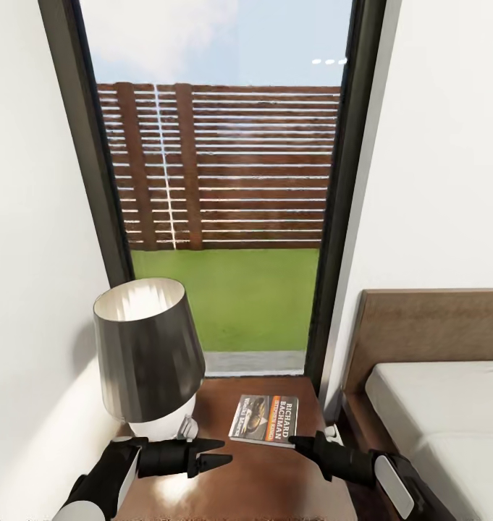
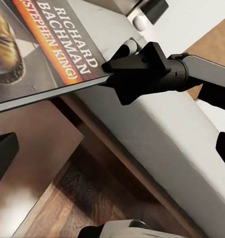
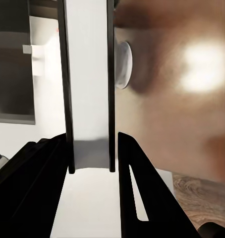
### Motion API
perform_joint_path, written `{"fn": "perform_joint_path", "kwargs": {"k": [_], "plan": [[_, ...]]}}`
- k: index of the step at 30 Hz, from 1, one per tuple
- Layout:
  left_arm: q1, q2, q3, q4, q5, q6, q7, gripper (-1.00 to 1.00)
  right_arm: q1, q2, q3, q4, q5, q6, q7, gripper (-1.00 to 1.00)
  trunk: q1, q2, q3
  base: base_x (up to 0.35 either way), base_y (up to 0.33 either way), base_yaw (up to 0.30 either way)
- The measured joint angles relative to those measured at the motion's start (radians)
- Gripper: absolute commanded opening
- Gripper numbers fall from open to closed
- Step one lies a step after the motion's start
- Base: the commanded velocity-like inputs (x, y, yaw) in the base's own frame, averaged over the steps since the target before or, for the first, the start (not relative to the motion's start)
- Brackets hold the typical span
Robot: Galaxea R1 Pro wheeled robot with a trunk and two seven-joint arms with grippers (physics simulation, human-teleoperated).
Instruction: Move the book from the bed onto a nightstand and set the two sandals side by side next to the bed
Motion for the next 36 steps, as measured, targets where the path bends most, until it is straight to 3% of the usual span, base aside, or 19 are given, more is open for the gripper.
{"fn": "perform_joint_path", "kwargs": {"k": [28,36], "plan": [[0.000,0.000,0.000,0.000,0.000,0.001,0.000,1.00,0.000,0.000,0.000,0.000,0.000,0.000,-0.001,-1.00,0.107,-0.196,-0.088,0.000,0.000,0.000],[0.000,0.000,0.000,0.000,0.000,0.001,-0.001,1.00,0.000,0.000,0.000,0.000,-0.001,0.000,0.000,-1.00,0.107,-0.196,-0.088,0.000,0.000,0.000]]}}
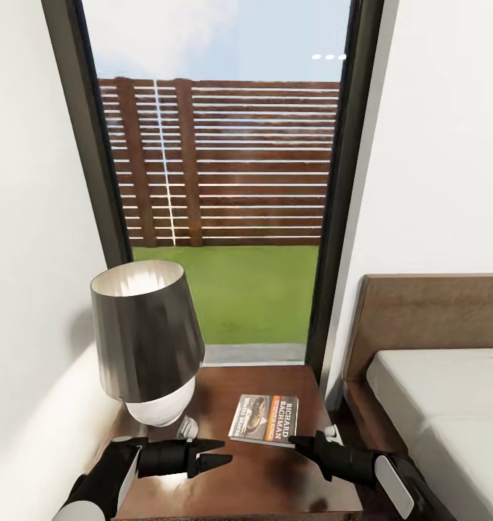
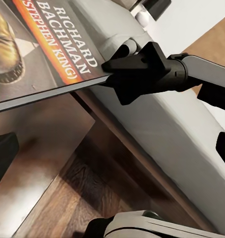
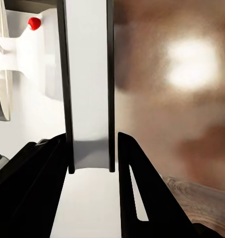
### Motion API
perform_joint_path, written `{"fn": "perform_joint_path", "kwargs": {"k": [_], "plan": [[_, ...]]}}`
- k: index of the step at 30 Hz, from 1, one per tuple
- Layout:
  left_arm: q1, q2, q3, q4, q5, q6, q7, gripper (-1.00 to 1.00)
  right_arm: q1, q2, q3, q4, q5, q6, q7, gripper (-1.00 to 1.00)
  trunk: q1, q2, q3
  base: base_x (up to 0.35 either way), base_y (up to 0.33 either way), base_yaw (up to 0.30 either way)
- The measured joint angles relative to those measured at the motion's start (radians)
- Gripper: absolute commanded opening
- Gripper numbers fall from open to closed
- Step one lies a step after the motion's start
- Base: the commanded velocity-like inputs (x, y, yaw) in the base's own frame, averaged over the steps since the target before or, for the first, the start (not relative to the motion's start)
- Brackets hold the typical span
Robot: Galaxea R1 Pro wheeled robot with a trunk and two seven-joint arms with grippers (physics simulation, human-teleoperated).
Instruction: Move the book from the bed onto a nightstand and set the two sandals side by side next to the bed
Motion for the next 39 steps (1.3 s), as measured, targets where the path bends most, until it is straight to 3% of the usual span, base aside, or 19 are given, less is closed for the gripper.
{"fn": "perform_joint_path", "kwargs": {"k": [3,10,16,28,35,39], "plan": [[0.000,0.000,0.000,0.000,0.000,0.000,0.000,1.00,0.000,0.000,0.000,0.000,0.000,0.000,0.000,-1.00,0.000,0.000,0.000,0.000,0.000,0.000],[0.000,0.000,0.000,0.000,0.000,0.000,0.000,1.00,0.000,0.000,0.000,0.000,0.001,0.000,0.001,-1.00,0.027,-0.049,-0.022,0.000,0.000,0.000],[0.000,0.000,0.000,0.000,0.000,0.000,0.000,1.00,0.000,0.000,0.000,0.000,0.000,0.000,0.000,-1.00,0.027,-0.049,-0.022,0.000,0.000,0.000],[0.000,0.000,0.000,0.000,0.000,0.000,0.000,1.00,0.000,0.000,0.000,0.000,0.002,-0.001,0.000,-1.00,0.073,-0.133,-0.059,0.000,0.000,0.000],[0.000,0.000,0.000,0.000,0.000,0.000,0.000,1.00,0.000,0.000,0.000,0.000,0.000,0.001,0.000,-1.00,0.073,-0.133,-0.060,0.000,0.000,0.000],[0.000,0.000,0.000,0.000,0.000,0.000,0.000,1.00,0.000,0.000,0.000,0.000,0.001,0.000,0.000,-1.00,0.088,-0.161,-0.072,0.000,0.000,0.000]]}}
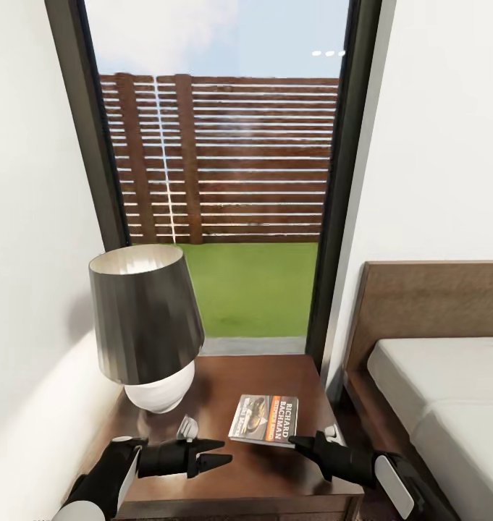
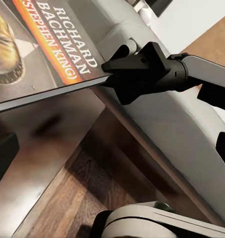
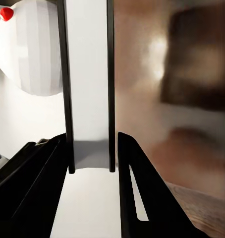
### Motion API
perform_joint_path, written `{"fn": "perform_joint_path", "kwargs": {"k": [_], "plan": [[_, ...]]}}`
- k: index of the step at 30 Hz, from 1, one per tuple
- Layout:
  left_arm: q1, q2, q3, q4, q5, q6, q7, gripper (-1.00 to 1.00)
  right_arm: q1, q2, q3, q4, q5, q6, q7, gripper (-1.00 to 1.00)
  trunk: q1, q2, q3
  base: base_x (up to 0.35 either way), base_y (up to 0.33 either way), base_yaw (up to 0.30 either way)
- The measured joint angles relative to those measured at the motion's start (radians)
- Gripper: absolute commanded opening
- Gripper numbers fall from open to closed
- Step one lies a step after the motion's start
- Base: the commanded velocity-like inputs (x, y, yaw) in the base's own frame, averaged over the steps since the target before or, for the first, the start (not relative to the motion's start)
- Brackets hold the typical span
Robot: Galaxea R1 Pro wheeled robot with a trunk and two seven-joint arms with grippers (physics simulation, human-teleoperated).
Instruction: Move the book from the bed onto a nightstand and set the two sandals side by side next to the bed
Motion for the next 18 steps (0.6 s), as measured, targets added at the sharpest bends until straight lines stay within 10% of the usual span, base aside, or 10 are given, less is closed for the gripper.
{"fn": "perform_joint_path", "kwargs": {"k": [18], "plan": [[0.000,0.001,0.000,0.000,0.000,0.000,0.000,1.00,0.000,0.000,0.000,0.000,-0.001,0.000,0.000,-1.00,0.008,-0.014,-0.006,0.009,0.000,0.000]]}}
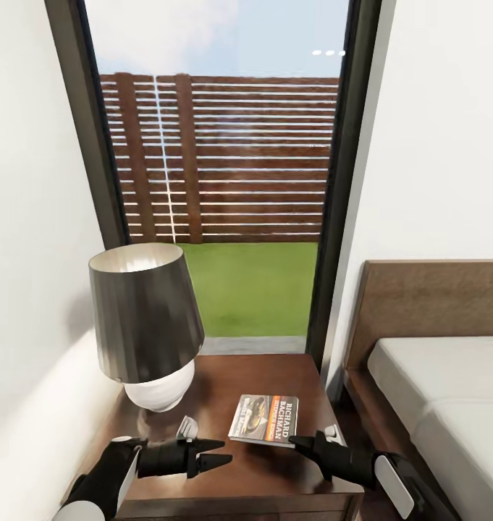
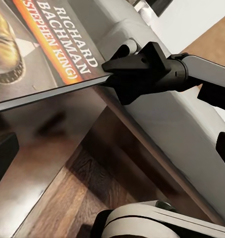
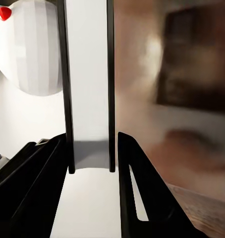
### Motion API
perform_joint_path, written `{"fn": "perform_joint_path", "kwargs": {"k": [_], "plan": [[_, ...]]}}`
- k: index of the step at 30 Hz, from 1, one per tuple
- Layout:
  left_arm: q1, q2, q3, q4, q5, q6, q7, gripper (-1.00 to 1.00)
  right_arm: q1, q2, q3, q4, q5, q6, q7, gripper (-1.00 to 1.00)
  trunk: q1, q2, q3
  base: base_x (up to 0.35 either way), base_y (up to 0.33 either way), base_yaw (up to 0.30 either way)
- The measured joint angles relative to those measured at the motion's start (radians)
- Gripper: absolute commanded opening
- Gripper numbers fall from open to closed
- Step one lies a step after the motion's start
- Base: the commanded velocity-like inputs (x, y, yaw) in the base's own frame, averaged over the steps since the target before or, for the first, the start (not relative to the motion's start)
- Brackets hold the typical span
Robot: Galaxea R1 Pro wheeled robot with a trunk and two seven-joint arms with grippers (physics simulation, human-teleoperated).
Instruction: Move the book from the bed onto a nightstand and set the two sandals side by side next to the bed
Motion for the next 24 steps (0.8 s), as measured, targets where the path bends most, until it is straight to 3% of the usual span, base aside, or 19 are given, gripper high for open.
{"fn": "perform_joint_path", "kwargs": {"k": [14,24], "plan": [[0.000,0.000,0.001,0.000,0.001,0.000,0.000,1.00,0.000,0.000,0.000,0.000,-0.001,0.000,0.000,-1.00,0.000,0.000,0.000,0.114,0.000,0.000],[0.000,0.000,0.001,0.000,0.001,0.000,0.000,1.00,0.000,0.000,0.001,0.000,0.000,0.000,0.000,-1.00,0.000,0.000,0.000,0.014,0.000,0.000]]}}
